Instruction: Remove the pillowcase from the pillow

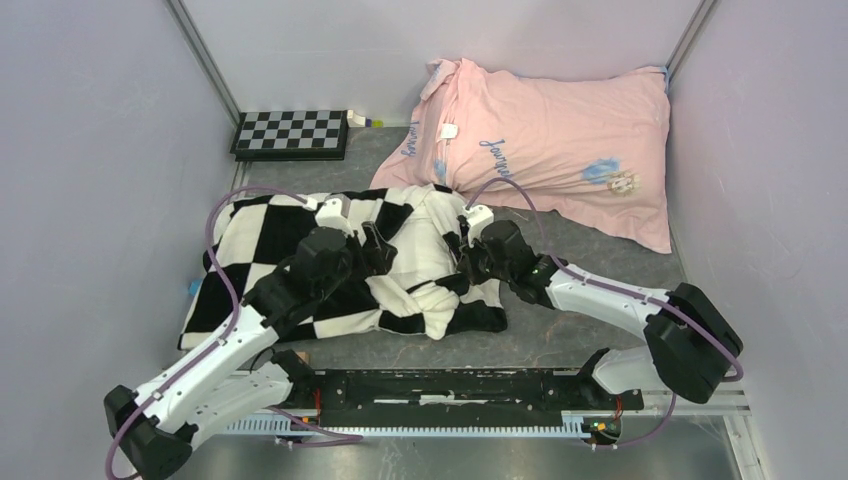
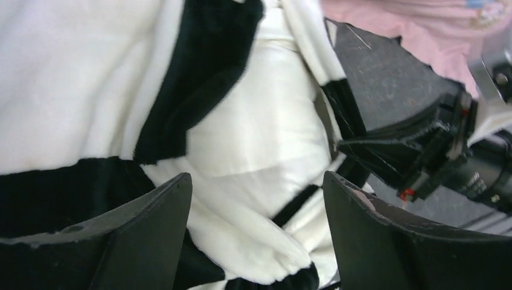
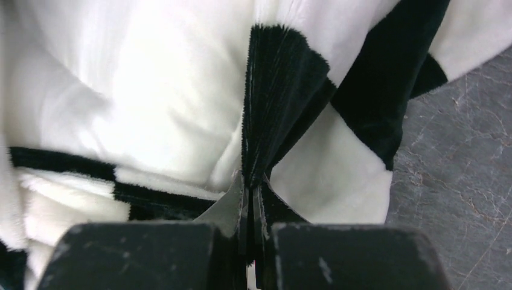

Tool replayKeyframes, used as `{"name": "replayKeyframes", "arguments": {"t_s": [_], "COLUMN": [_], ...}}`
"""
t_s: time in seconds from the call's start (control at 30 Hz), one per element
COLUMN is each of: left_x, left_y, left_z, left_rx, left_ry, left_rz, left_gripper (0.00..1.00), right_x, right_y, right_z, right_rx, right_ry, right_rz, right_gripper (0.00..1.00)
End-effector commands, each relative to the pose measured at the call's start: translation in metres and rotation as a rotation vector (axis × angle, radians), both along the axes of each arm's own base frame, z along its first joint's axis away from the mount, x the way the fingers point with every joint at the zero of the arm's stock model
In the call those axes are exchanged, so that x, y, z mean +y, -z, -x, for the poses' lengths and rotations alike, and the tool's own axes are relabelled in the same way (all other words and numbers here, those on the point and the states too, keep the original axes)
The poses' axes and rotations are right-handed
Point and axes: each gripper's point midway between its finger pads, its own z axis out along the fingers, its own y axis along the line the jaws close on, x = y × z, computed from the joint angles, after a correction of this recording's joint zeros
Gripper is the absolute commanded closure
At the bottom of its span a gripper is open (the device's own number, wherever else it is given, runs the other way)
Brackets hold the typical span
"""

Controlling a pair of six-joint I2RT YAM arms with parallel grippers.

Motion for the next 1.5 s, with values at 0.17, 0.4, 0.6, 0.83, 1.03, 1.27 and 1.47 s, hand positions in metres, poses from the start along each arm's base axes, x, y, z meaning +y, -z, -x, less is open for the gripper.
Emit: {"name": "replayKeyframes", "arguments": {"t_s": [0.17, 0.4, 0.6, 0.83, 1.03, 1.27, 1.47], "left_x": [-0.055, -0.11, -0.123, -0.133, -0.121, -0.073, -0.074], "left_y": [-0.044, -0.009, 0.02, 0.055, 0.1, 0.133, 0.118], "left_z": [0.011, -0.003, -0.018, -0.025, -0.033, -0.038, -0.038], "left_rx": [-0.116, -0.039, 0.032, 0.148, 0.28, 0.331, 0.275], "left_ry": [0.174, 0.279, 0.28, 0.304, 0.268, 0.151, 0.153], "left_rz": [-0.152, -0.209, -0.234, -0.287, -0.343, -0.442, -0.392], "left_gripper": [0.12, 0.01, 0.0, 0.02, 0.02, 0.26, 0.97], "right_x": [0.007, 0.002, -0.012, -0.022, -0.025, -0.035, -0.031], "right_y": [-0.022, -0.027, -0.029, -0.028, -0.03, -0.025, -0.011], "right_z": [0.01, 0.018, 0.024, 0.023, 0.022, 0.021, 0.026], "right_rx": [-0.06, -0.088, -0.115, -0.131, -0.145, -0.149, -0.108], "right_ry": [-0.084, -0.065, 0.0, 0.046, 0.066, 0.092, 0.056], "right_rz": [-0.076, -0.155, -0.198, -0.203, -0.21, -0.17, -0.143], "right_gripper": [1.0, 1.0, 1.0, 1.0, 1.0, 1.0, 1.0]}}
